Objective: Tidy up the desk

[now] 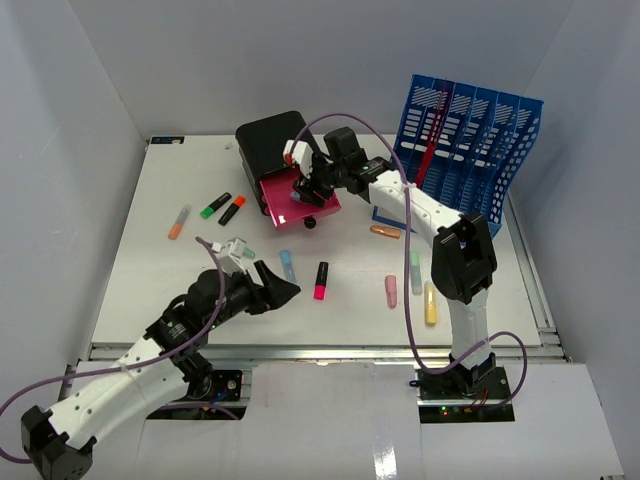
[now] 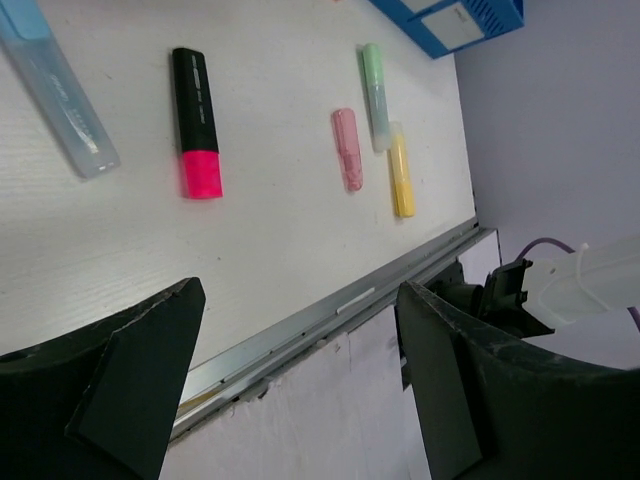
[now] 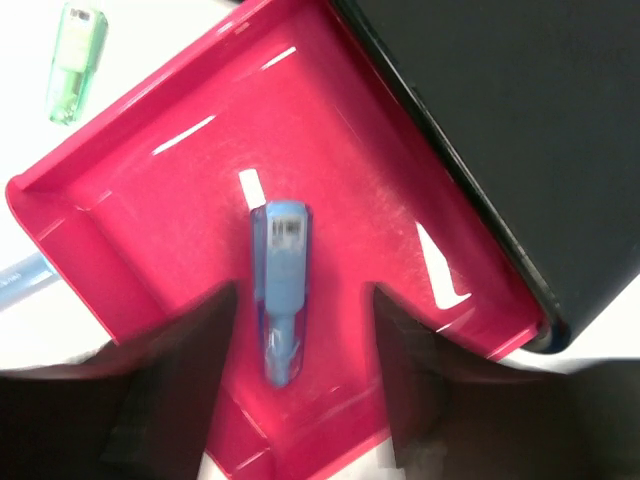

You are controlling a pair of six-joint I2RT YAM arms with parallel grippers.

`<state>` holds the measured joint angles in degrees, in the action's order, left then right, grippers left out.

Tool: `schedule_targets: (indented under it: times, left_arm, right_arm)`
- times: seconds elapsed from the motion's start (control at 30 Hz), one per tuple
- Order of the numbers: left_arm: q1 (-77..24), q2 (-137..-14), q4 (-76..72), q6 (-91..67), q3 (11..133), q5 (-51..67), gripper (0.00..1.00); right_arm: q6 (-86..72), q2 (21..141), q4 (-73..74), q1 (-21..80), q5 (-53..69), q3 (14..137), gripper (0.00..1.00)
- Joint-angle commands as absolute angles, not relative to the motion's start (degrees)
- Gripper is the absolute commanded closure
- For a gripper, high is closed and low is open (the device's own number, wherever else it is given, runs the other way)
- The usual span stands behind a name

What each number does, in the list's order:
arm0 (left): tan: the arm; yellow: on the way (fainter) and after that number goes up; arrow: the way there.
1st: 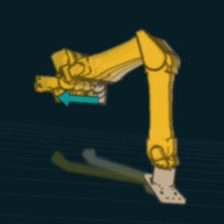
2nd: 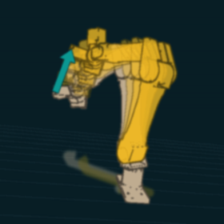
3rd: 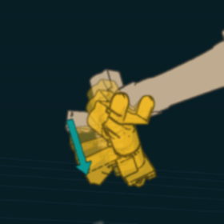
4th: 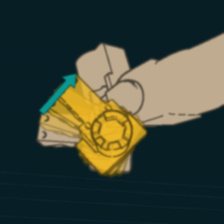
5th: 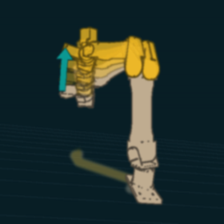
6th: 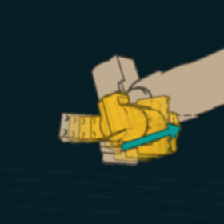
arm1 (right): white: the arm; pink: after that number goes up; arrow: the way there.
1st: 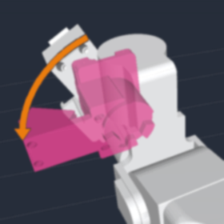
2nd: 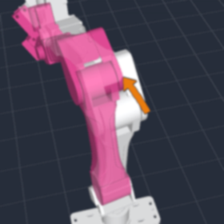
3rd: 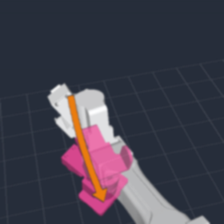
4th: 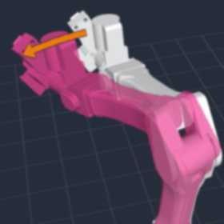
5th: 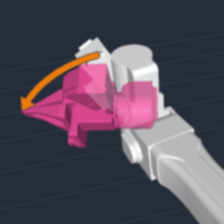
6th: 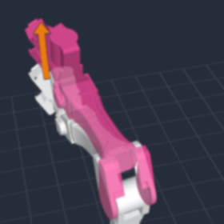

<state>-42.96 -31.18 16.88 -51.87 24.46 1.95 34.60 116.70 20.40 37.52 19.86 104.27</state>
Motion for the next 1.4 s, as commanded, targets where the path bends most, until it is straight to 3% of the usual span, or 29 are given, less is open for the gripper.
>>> schedule_targets:
  times: [0.0, 0.07, 0.2, 0.4, 0.53, 0.7, 0.83, 1.07, 1.13, 1.37]
  left_arm:
    - [-43.80, -39.45, 8.67, -52.03, 25.12, 9.65, 0.11]
    - [-45.27, -44.23, 6.79, -51.61, 26.71, 9.26, 0.11]
    - [-51.11, -53.39, 3.68, -52.06, 29.98, 6.03, 0.11]
    - [-62.65, -74.64, 2.91, -55.99, 41.19, -5.14, 0.12]
    - [-66.54, -89.09, 11.85, -59.70, 56.51, -11.72, 0.11]
    - [-69.14, -109.08, 34.39, -63.21, 80.83, -20.26, 0.12]
    - [-69.93, -121.02, 45.70, -63.84, 97.11, -25.27, 0.16]
    - [-69.87, -130.06, 51.31, -61.88, 109.54, -26.87, 0.24]
    - [-69.87, -132.12, 53.37, -61.96, 112.15, -27.15, 0.25]
    - [-69.17, -135.61, 54.93, -60.96, 113.99, -26.37, 0.43]
  right_arm:
    - [31.68, 111.28, 20.05, 37.09, 21.70, 104.74, 0.23]
    - [29.59, 108.51, 20.82, 35.83, 24.10, 103.74, 0.17]
    - [24.67, 99.11, 21.45, 29.22, 33.76, 97.98, 0.17]
    - [19.94, 79.41, 22.34, 11.48, 44.49, 74.74, 0.17]
    - [17.34, 67.19, 21.50, 0.32, 43.41, 58.68, 0.14]
    - [16.19, 59.08, 21.24, -12.62, 48.90, 48.73, 0.14]
    - [16.50, 57.18, 20.33, -17.04, 52.68, 44.51, 0.13]
    - [16.70, 55.83, 20.65, -19.16, 56.06, 43.59, 0.13]
    - [16.70, 55.47, 20.57, -19.16, 56.07, 43.60, 0.13]
    - [16.61, 54.28, 20.65, -19.51, 56.95, 43.33, 0.13]
